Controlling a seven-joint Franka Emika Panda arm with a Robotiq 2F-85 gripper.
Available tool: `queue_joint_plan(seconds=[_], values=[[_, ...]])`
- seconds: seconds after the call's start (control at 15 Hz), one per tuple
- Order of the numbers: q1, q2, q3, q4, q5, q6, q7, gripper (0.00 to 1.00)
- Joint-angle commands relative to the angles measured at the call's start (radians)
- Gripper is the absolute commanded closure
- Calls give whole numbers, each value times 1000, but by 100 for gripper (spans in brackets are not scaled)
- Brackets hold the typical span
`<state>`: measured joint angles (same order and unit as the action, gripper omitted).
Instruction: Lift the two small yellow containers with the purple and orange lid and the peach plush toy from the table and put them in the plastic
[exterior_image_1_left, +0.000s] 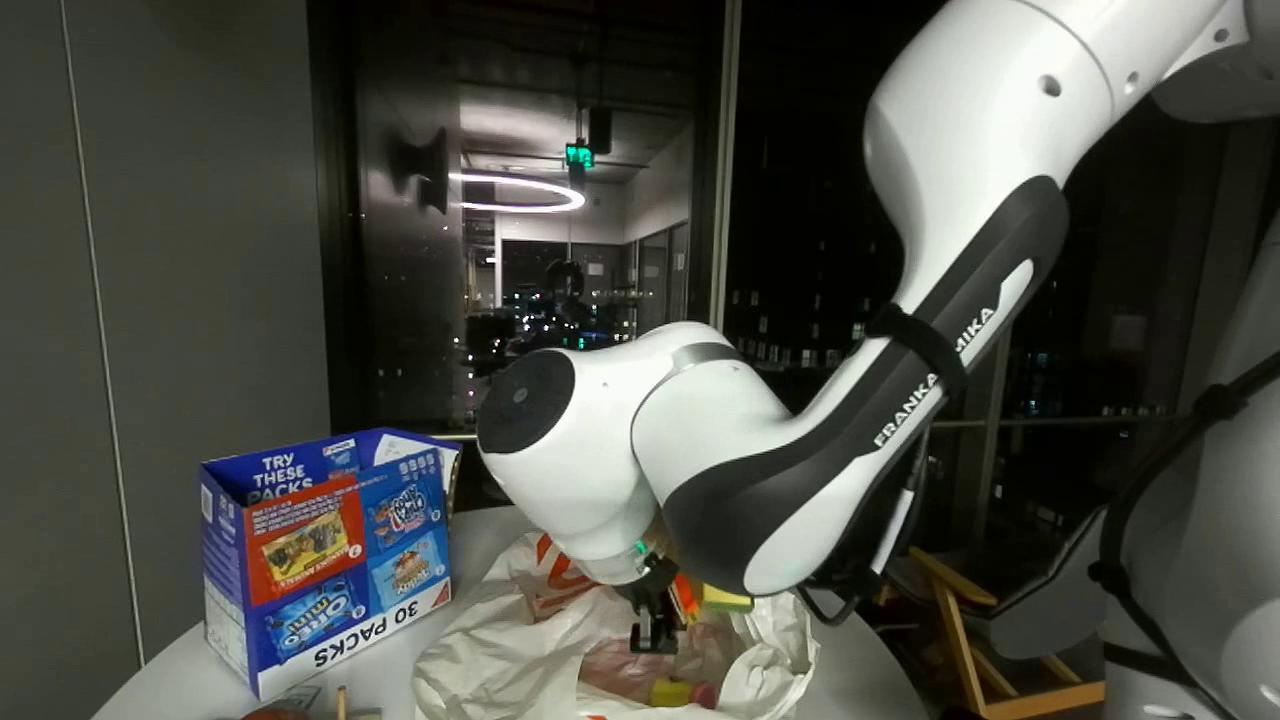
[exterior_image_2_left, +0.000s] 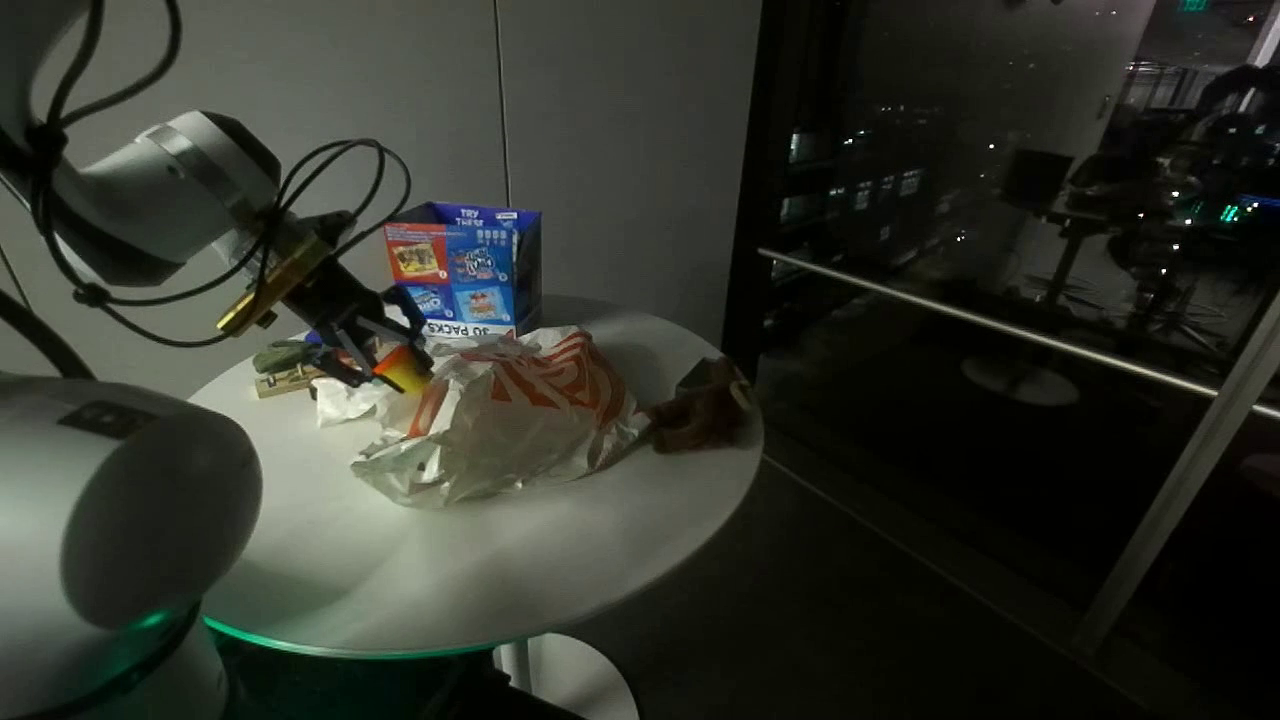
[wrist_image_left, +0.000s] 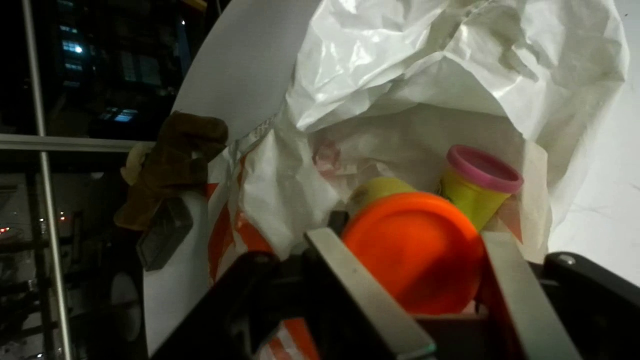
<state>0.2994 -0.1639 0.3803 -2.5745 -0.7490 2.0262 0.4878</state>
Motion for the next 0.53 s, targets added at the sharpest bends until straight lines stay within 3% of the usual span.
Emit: queue_joint_plan(seconds=[0.0,0.33,0.4,0.47], values=[[0,53,-8,-25,-8,52,57,79],[9,153,-8,-83,-102,113,196,78],[20,169,-3,-95,-129,117,236,29],[32,163,5,-104,-142,110,258,28]])
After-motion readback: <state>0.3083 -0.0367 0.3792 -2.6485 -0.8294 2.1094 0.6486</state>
